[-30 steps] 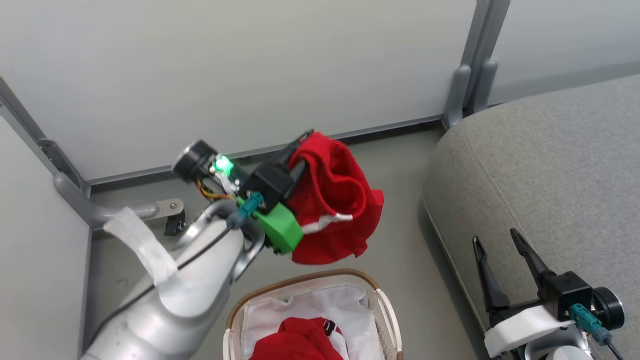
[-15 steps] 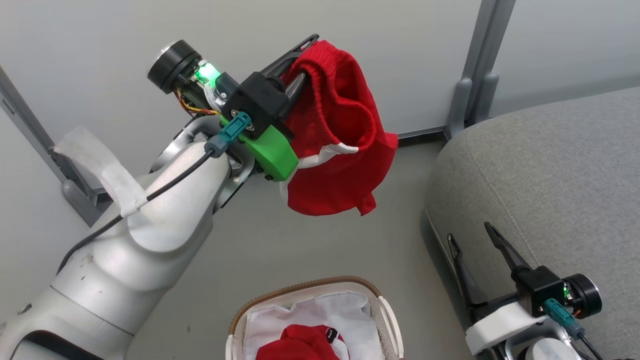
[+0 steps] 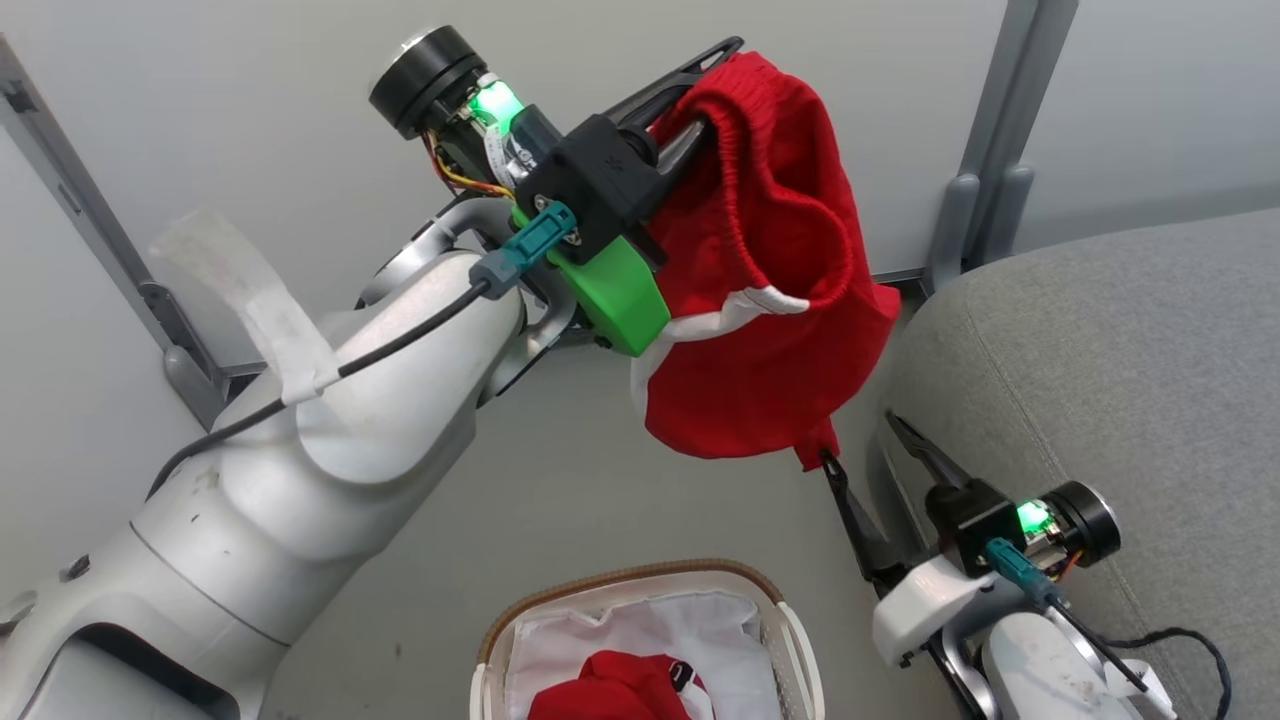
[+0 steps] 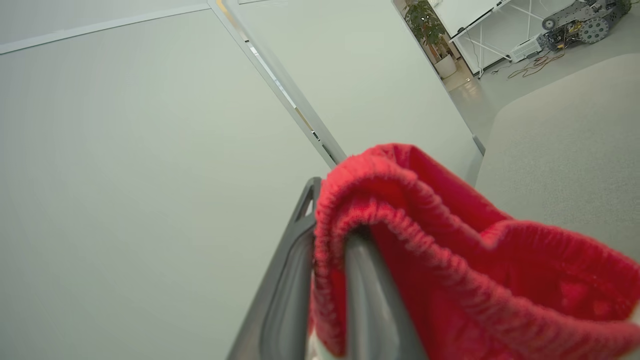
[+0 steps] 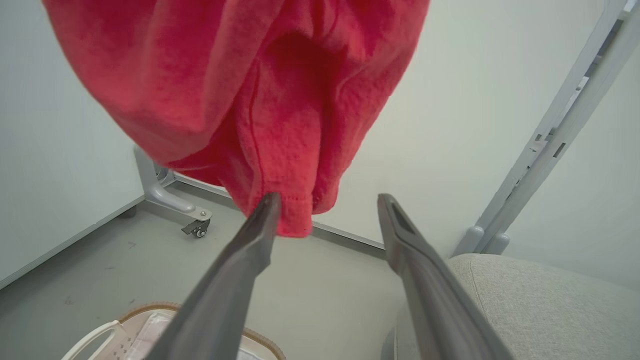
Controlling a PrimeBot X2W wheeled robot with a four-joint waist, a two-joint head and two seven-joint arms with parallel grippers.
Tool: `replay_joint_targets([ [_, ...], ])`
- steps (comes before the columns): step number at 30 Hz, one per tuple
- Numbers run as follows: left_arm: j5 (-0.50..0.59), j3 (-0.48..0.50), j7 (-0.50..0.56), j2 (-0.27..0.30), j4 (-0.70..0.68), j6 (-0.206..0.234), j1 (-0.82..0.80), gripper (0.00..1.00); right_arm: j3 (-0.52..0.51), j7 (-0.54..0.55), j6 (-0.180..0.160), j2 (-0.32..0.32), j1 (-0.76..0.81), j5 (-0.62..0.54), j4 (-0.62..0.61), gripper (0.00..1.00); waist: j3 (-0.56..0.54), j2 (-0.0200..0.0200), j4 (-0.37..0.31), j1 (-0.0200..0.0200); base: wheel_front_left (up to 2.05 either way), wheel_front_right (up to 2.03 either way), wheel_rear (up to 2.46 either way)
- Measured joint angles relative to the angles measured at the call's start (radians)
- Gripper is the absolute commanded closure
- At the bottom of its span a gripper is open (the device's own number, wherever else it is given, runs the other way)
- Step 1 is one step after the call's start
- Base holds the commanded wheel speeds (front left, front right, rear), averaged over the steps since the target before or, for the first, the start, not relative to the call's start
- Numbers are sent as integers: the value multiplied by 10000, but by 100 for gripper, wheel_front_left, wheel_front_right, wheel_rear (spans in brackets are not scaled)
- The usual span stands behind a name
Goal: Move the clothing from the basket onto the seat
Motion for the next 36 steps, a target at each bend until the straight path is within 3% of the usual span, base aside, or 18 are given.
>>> replay_joint_targets([
  [8, -234, -433, -4, -98, -456, 0, -78, 100, 362, -2, 0, 13, -1048, -176, 1151, 0, -54, 0, 374, 0, 0, 0, 0],
  [23, -558, -690, -104, 19, -773, 0, -40, 100, 443, -2, 0, 6, -2151, -476, 1133, 0, -4, 0, 572, 0, 0, 0, 0],
  [24, -581, -713, -111, 23, -757, 0, -30, 100, 571, 0, 0, 4, -2208, -535, 1208, 8, -3, 0, 570, 0, 0, 0, 0],
  [25, -602, -732, -136, 27, -740, 0, -7, 100, 669, -2, 0, 13, -2252, -564, 1258, 27, 0, 0, 567, 0, 0, 0, 0],
  [26, -654, -742, -140, 29, -704, 0, 27, 100, 731, -2, 0, 13, -2294, -564, 1317, 58, 4, 0, 564, 0, 0, 0, 0],
  [29, -750, -755, -176, 59, -556, 0, 114, 100, 821, -2, 0, 8, -2446, -562, 1388, 85, 25, 0, 553, 0, 0, 0, 0],
  [31, -775, -755, -194, 117, -431, 0, 171, 100, 863, -2, 0, 10, -2489, -556, 1388, 100, 44, 0, 543, 0, 0, 0, 0],
  [36, -924, -677, -278, 203, -132, 2, 356, 100, 849, 0, 0, 10, -2489, -543, 1348, 100, 100, 0, 510, 0, 0, 0, 0],
])
